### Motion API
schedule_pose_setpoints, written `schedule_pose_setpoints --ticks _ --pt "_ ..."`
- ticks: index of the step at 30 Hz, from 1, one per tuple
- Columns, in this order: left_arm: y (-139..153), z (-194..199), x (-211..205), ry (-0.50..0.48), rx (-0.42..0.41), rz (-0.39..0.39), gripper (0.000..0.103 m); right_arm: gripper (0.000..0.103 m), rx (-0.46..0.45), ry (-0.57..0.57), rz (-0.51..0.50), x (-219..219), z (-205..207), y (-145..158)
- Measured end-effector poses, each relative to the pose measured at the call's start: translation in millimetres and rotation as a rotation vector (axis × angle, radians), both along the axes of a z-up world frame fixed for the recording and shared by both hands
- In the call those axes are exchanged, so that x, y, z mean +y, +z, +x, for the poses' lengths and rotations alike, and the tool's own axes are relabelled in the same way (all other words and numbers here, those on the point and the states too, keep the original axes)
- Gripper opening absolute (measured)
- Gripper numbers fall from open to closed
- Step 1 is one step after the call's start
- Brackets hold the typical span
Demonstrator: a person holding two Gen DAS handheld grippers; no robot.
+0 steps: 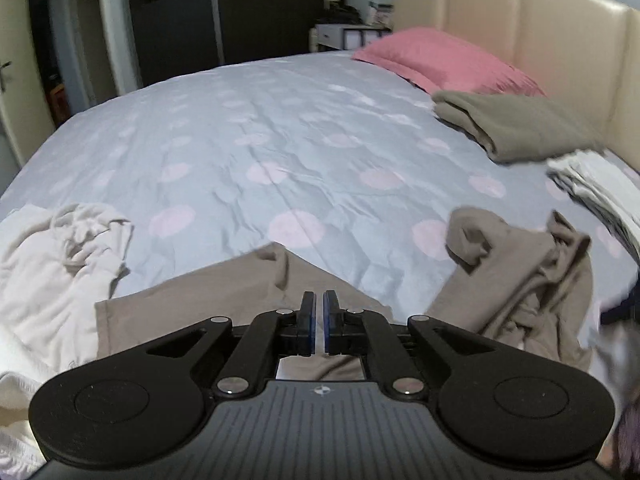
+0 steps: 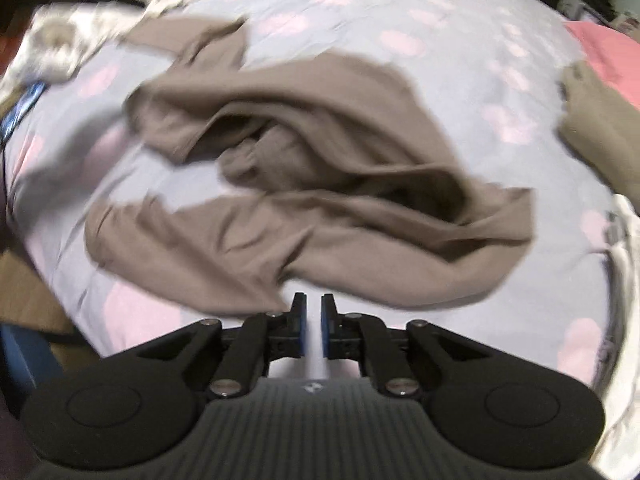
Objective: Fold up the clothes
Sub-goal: 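Shake and lay the taupe top flat on the bed with both tools, then grasp the taupe top's hem with the left tool while the right tool grasps it, lifting high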
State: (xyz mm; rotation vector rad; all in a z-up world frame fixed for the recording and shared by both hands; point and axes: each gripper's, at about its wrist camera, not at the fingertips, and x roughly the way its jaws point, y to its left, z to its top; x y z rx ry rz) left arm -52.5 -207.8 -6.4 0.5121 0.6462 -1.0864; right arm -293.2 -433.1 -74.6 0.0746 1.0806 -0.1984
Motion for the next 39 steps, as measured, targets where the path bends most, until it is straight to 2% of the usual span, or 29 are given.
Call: schedule_pose_setpoints --ticks 4,8,10,11,12,14,17,20,23,28,32,36,38,39 --pt "-7.6 -21.2 -2.1 -0.112 -0.023 0.050 0.003 0.011 -0.017 0.018 -0.084 -14.3 0.3 22.8" --pt "-21.4 -47.6 -3.5 -0.256 -0.062 0.123 0.012 0.013 -0.016 0.077 -0.191 -29.8 3.6 35.3" --pt "-32.8 -63.6 -5.1 -0.334 -0.107 0.179 0.012 0.014 -0.011 0.099 -0.231 -40.8 3.8 37.1" --pt "-40.3 -72.2 -6.2 -0.368 -0.142 0.214 0.012 0.019 -0.009 0.113 -0.254 -45.2 4.3 37.0" --pt "-48.2 -80.5 -7.4 -0.399 -0.180 0.247 0.012 0.027 -0.005 0.140 -0.279 -47.9 5.6 35.6" --pt "-65.1 -93.9 -8.4 -0.462 -0.244 0.309 0.014 0.035 0.007 0.213 -0.335 -52.2 9.0 32.0" --pt "-86.9 -103.3 -8.1 -0.511 -0.297 0.378 0.014 0.035 0.065 0.367 -0.420 -51.5 20.1 20.9" --pt "-99.5 -104.3 -7.6 -0.537 -0.329 0.413 0.014 0.035 0.149 0.524 -0.501 -48.5 31.3 5.6" --pt "-102.2 -104.2 -8.5 -0.558 -0.353 0.411 0.014 0.035 0.231 0.681 -0.580 -46.5 40.1 -7.9" --pt "-105.3 -105.1 -12.2 -0.596 -0.386 0.407 0.014 0.035 0.316 0.898 -0.657 -42.2 54.7 -8.1" --pt "-110.5 -107.0 -12.8 -0.647 -0.424 0.400 0.014 0.035 0.327 1.020 -0.661 -35.8 63.2 0.5" --pt "-113.3 -105.5 -12.1 -0.694 -0.453 0.390 0.014 0.034 0.387 1.144 -0.664 -27.4 60.5 -16.4" --pt "-114.9 -103.6 -13.3 -0.700 -0.462 0.384 0.020 0.033 0.382 1.171 -0.649 -24.0 58.1 -22.6" --pt "-115.0 -102.1 -15.5 -0.691 -0.458 0.380 0.022 0.028 0.374 1.175 -0.632 -22.1 57.1 -24.5"
